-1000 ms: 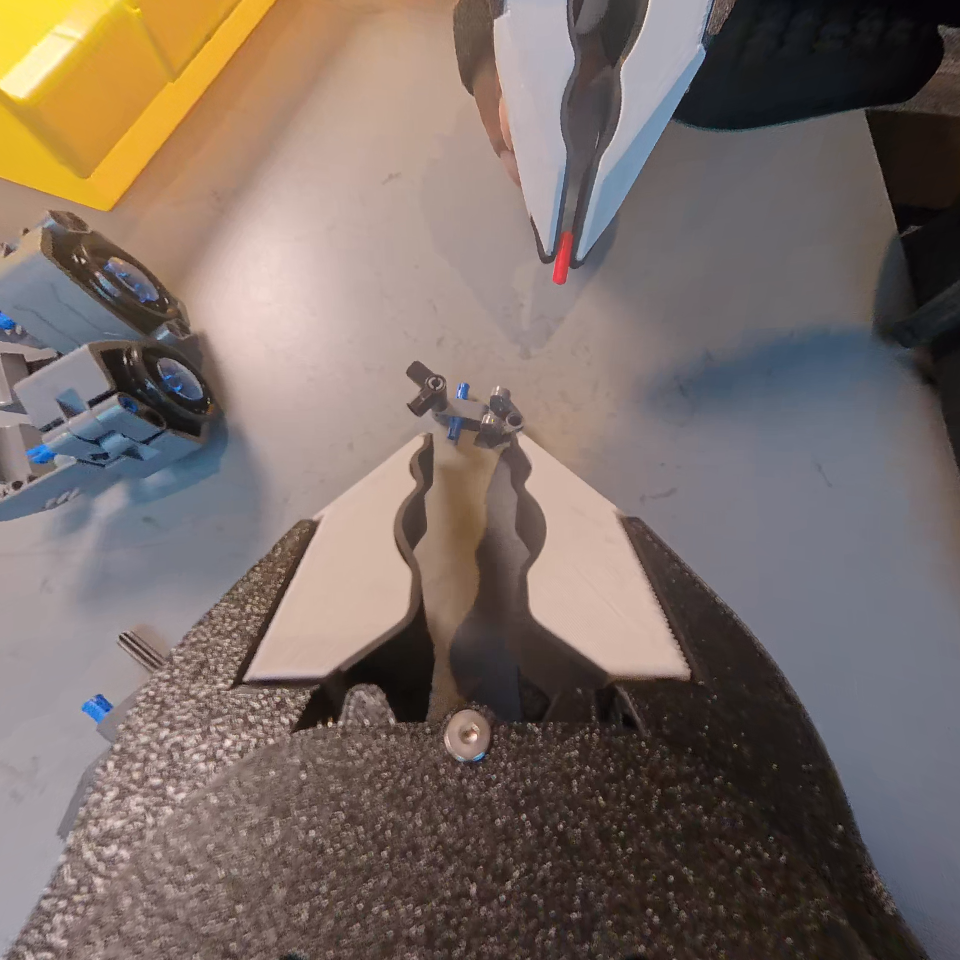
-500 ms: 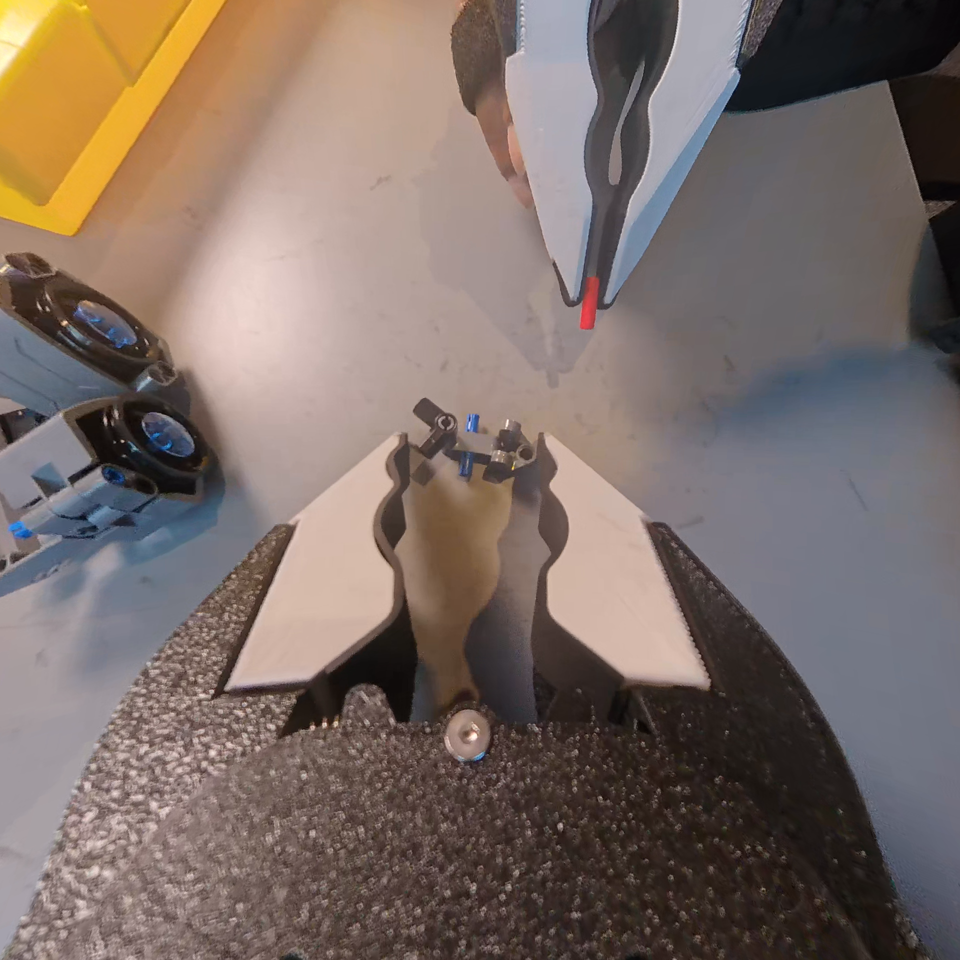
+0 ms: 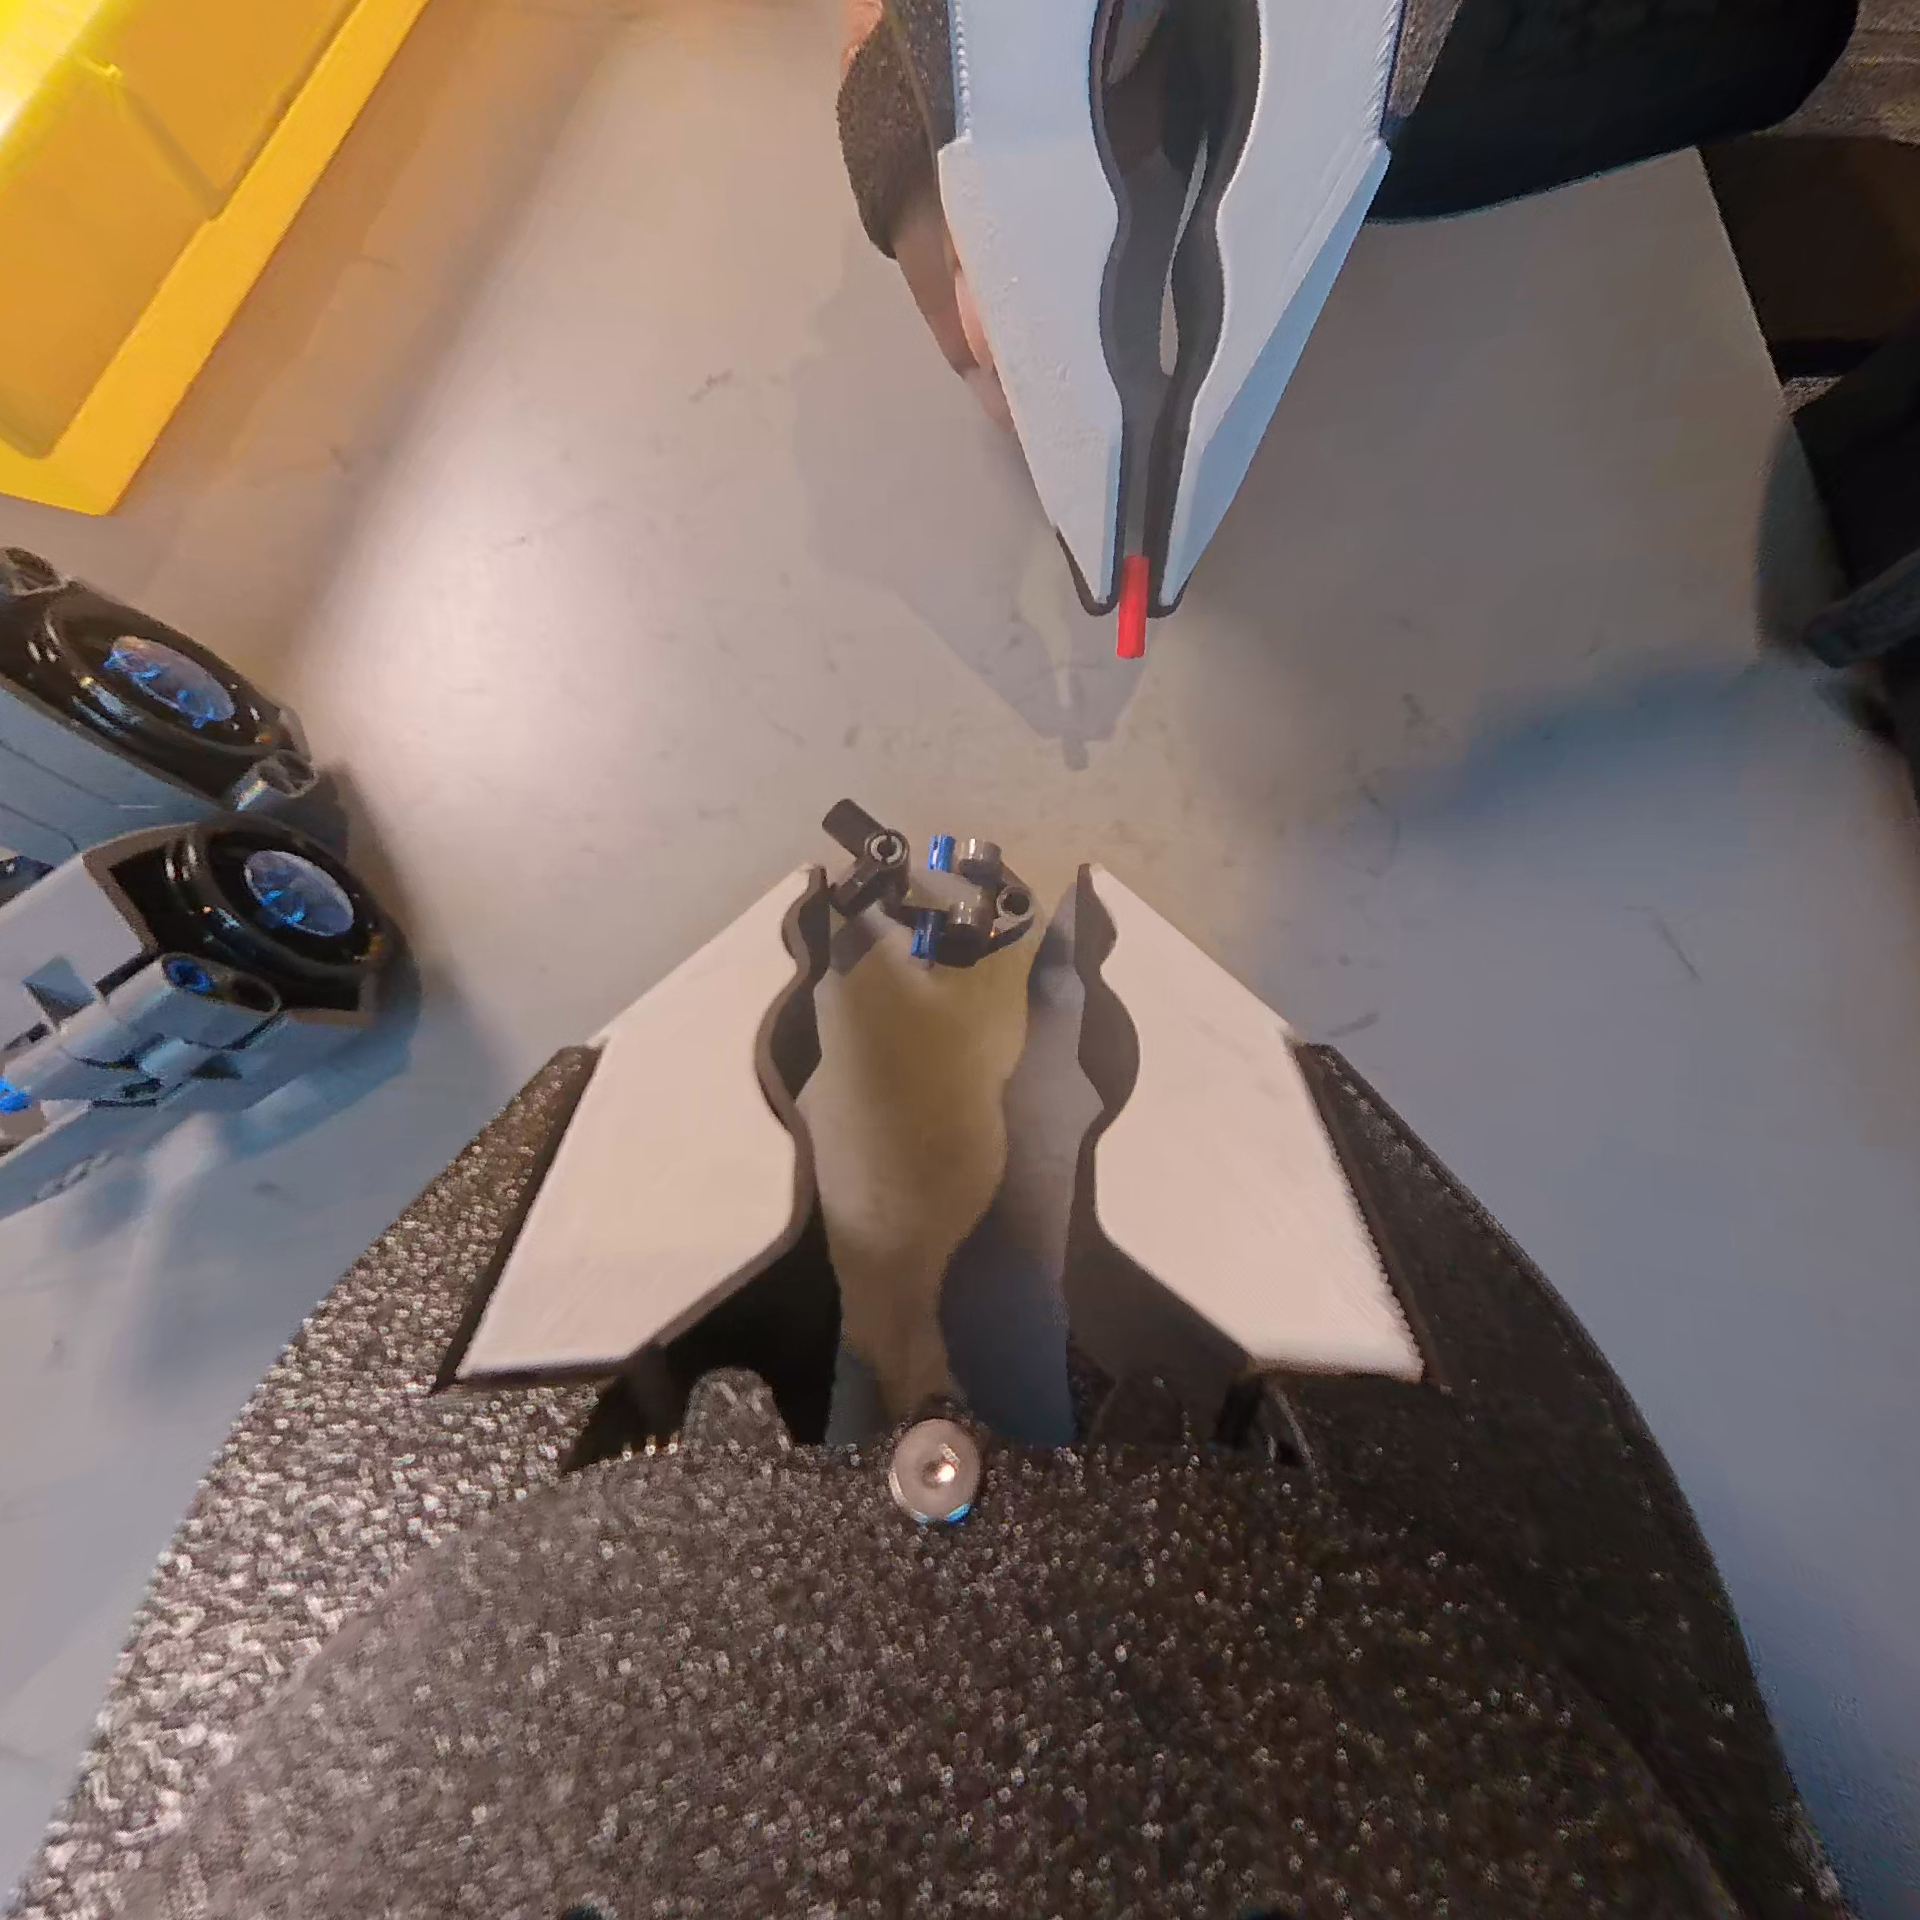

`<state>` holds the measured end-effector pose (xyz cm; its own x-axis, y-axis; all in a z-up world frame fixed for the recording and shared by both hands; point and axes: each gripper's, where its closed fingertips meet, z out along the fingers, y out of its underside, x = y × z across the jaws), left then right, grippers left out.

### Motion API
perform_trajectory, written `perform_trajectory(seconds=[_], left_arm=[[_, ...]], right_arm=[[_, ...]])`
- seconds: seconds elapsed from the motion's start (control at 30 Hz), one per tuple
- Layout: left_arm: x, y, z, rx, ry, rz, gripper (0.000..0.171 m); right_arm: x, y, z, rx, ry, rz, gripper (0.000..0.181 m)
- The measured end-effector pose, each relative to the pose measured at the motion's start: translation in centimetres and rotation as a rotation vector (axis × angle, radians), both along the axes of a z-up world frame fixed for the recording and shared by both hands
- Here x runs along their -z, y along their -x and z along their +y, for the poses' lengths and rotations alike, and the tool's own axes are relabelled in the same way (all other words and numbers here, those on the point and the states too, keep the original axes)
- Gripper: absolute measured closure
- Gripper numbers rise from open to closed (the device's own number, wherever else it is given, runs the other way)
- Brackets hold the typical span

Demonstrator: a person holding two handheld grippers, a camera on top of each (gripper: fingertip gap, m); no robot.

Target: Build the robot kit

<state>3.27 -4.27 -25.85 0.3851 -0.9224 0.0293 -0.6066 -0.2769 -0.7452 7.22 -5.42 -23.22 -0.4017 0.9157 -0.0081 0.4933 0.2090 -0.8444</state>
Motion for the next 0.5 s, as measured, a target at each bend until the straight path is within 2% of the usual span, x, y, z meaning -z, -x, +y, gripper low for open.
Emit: perform_trajectory(seconds=[0.2,0.3,0.4,0.5], left_arm=[[-0.1,0.0,0.2,0.025,-0.007,0.011,0.122],[0.2,0.0,0.3,0.038,-0.006,0.031,0.133],[0.1,0.0,0.1,0.038,-0.001,0.032,0.134],[-1.4,-0.4,-0.1,0.043,-0.030,-0.042,0.149]], right_arm=[[0.2,0.0,-0.1,-0.005,0.000,-0.009,0.178],[0.2,0.0,-0.1,-0.008,0.001,-0.013,0.178],[0.2,0.0,-0.1,-0.007,0.004,-0.010,0.178],[0.2,0.0,-0.1,-0.006,0.007,-0.010,0.178]])
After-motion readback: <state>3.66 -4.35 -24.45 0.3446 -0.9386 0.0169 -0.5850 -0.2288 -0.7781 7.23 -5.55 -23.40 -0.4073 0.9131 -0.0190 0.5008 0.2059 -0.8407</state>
